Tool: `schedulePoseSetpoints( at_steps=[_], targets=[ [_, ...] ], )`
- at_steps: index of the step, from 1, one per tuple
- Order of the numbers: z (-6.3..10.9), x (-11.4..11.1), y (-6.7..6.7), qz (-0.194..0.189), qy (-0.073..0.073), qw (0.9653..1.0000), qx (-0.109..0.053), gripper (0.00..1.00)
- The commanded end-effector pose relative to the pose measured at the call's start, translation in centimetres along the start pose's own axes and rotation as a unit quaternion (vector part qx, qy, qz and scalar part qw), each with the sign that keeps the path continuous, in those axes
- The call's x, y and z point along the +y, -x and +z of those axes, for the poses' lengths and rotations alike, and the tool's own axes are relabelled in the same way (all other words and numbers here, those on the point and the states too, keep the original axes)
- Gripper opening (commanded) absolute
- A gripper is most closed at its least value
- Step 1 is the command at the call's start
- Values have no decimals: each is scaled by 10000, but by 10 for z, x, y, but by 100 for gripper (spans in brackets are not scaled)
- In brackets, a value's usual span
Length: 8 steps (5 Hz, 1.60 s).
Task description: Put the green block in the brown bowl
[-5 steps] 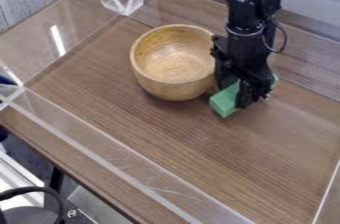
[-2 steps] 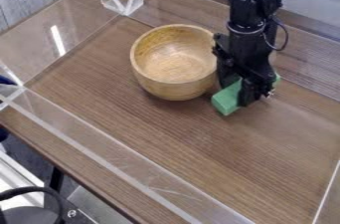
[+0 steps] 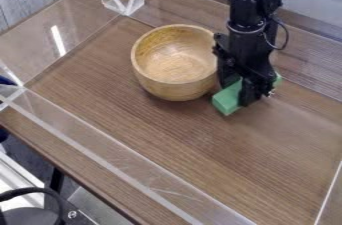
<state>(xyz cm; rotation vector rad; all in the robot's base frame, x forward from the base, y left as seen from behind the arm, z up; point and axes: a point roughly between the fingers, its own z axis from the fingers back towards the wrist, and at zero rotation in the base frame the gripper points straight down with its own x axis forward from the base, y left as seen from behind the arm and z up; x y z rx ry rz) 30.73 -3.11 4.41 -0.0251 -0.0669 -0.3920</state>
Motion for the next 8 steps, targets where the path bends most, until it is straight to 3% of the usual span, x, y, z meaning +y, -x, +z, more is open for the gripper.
schedulePoseSetpoints(
  at_steps=[1,2,4,6,8],
  targets=[
    [14,6,-13,26,-73,9995,-292,0],
    [14,5,-13,22,-58,9996,-288,0],
    [31,9,-11,64,-120,9991,-400,0],
    [60,18,-7,212,-289,9976,-586,0],
    [67,63,8,739,-458,9950,-500,0]
  ],
)
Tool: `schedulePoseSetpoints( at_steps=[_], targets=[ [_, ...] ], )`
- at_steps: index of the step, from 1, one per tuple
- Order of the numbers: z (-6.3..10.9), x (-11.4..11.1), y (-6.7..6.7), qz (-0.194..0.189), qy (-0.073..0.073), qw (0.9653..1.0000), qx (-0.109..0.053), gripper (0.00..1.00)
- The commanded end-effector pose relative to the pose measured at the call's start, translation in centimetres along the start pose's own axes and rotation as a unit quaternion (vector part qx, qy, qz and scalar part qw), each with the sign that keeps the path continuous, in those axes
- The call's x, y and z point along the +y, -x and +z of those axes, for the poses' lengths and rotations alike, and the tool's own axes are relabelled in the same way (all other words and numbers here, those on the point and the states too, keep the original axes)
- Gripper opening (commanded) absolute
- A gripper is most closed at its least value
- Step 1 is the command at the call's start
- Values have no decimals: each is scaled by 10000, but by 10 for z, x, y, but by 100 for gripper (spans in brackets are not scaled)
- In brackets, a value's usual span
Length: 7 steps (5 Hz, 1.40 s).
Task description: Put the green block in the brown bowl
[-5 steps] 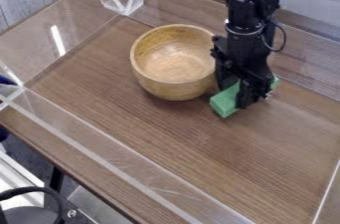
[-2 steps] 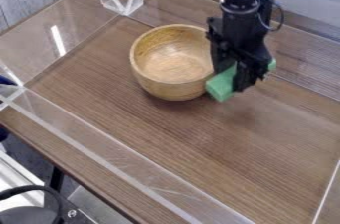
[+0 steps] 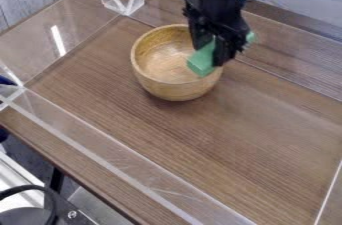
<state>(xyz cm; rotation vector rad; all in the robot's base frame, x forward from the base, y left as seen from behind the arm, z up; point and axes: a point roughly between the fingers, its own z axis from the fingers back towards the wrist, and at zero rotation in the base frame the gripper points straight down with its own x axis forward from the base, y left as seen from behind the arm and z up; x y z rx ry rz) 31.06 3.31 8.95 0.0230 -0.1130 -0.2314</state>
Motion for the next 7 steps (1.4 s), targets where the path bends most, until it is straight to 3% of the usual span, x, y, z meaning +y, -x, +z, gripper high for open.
schedulePoseSetpoints(
  at_steps=[1,7],
  targets=[
    [16,21,-5,160,-168,9994,-246,0],
    [-21,47,15,438,-115,9989,102,0]
  ],
)
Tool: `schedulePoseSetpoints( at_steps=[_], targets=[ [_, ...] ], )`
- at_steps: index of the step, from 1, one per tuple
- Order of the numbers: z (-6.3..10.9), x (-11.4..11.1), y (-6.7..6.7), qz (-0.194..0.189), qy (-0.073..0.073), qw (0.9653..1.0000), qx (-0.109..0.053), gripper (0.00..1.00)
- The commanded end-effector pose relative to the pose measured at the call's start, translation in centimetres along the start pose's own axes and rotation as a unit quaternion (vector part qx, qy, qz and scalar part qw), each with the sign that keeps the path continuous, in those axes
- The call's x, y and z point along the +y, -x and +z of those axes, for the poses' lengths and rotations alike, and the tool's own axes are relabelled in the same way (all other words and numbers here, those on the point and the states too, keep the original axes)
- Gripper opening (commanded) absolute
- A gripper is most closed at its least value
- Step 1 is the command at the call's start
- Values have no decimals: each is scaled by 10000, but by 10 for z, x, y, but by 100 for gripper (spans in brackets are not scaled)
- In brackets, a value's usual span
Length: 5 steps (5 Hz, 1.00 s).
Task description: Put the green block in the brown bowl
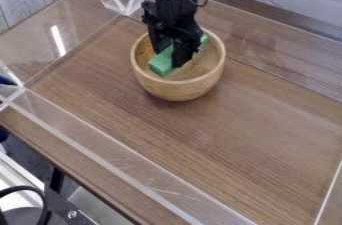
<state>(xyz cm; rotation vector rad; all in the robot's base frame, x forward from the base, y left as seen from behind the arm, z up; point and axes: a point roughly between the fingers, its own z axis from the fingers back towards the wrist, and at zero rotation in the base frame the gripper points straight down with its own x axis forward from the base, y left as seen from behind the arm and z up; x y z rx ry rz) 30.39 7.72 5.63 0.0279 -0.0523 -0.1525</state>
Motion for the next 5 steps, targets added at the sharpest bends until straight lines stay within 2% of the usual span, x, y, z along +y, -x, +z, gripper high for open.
schedulePoseSetpoints(
  at_steps=[1,4,5],
  targets=[
    [7,8,-4,75,-65,9998,-188,0],
    [-2,10,-2,145,19,9998,-133,0],
    [0,10,-1,183,51,9997,-128,100]
  ],
)
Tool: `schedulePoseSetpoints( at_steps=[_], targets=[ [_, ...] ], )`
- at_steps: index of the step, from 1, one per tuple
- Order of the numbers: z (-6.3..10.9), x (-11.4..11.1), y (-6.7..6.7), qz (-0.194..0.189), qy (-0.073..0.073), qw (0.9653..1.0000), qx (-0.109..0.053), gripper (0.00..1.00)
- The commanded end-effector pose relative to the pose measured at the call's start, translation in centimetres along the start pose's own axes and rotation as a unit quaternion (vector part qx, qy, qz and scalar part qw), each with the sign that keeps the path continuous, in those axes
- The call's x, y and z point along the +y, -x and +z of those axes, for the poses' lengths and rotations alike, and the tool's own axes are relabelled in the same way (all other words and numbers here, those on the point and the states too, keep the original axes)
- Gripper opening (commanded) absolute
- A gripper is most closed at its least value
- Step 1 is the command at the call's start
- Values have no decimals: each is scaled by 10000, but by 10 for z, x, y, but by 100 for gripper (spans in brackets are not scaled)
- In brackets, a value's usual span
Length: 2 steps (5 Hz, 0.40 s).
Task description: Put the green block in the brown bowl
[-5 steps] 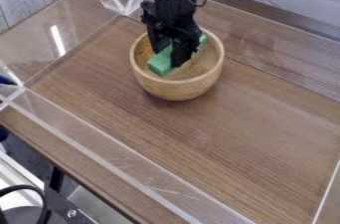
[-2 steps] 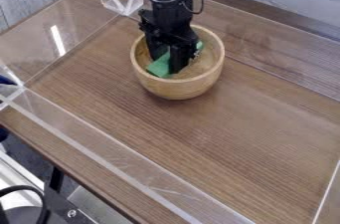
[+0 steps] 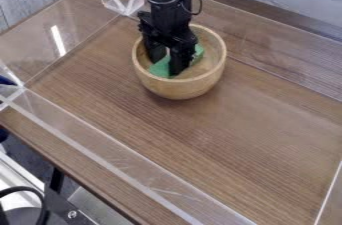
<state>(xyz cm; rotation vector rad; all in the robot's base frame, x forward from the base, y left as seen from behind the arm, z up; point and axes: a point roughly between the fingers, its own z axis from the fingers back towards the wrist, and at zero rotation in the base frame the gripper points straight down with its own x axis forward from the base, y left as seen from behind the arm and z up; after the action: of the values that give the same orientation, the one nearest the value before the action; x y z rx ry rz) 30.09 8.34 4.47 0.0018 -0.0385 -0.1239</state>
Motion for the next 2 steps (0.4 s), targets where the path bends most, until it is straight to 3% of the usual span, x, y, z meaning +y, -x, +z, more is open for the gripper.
schedulePoseSetpoints(
  at_steps=[1,2],
  targets=[
    [22,3,-2,58,-44,9996,-259,100],
    [31,3,-2,75,-19,9994,-328,100]
  ],
)
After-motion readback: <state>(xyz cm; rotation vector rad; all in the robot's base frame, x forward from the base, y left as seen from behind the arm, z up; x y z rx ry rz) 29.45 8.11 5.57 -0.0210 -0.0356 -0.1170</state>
